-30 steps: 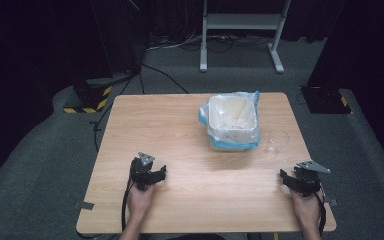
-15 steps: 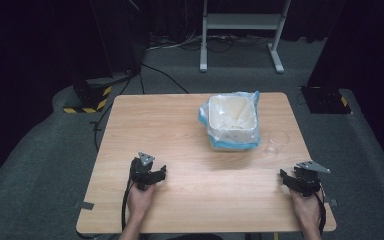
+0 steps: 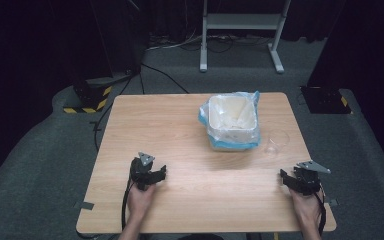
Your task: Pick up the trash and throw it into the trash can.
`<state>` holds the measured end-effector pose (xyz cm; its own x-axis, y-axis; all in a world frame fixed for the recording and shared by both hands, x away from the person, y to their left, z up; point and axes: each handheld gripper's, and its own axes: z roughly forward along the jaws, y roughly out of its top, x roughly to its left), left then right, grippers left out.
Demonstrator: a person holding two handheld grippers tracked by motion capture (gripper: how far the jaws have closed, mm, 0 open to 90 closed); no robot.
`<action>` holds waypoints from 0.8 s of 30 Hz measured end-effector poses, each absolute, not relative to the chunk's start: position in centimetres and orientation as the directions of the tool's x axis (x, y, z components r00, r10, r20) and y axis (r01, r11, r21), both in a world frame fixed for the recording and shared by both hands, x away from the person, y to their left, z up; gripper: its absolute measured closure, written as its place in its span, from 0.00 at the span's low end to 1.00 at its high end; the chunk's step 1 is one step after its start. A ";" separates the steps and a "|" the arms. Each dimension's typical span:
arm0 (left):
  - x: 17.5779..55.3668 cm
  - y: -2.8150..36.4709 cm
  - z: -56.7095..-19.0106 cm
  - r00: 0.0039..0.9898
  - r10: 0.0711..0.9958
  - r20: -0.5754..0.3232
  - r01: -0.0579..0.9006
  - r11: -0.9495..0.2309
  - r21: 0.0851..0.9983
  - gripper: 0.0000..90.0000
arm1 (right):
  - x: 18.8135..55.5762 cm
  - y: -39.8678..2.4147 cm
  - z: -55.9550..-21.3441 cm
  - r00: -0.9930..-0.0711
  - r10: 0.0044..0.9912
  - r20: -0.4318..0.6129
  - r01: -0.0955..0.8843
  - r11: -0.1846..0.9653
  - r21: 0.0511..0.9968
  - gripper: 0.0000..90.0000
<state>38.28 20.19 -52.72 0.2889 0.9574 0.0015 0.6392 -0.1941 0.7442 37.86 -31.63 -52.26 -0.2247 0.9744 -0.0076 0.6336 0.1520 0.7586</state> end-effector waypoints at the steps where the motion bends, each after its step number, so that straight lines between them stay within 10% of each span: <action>1: 38.3 20.2 -52.7 0.289 0.957 0.002 0.639 -0.194 0.744 0.31 | 37.8 -31.6 -52.2 -0.226 0.974 0.008 0.636 0.142 0.759 0.50; 24: 38.3 20.2 -52.7 0.289 0.957 0.002 0.639 -0.194 0.745 0.31 | 37.0 -29.7 -50.3 -0.349 0.935 0.060 0.566 0.160 0.809 0.60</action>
<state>38.31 20.19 -52.71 0.2885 0.9575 0.0024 0.6385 -0.1943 0.7447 37.01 -29.75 -50.32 -0.3493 0.9351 0.0596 0.5656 0.1596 0.8091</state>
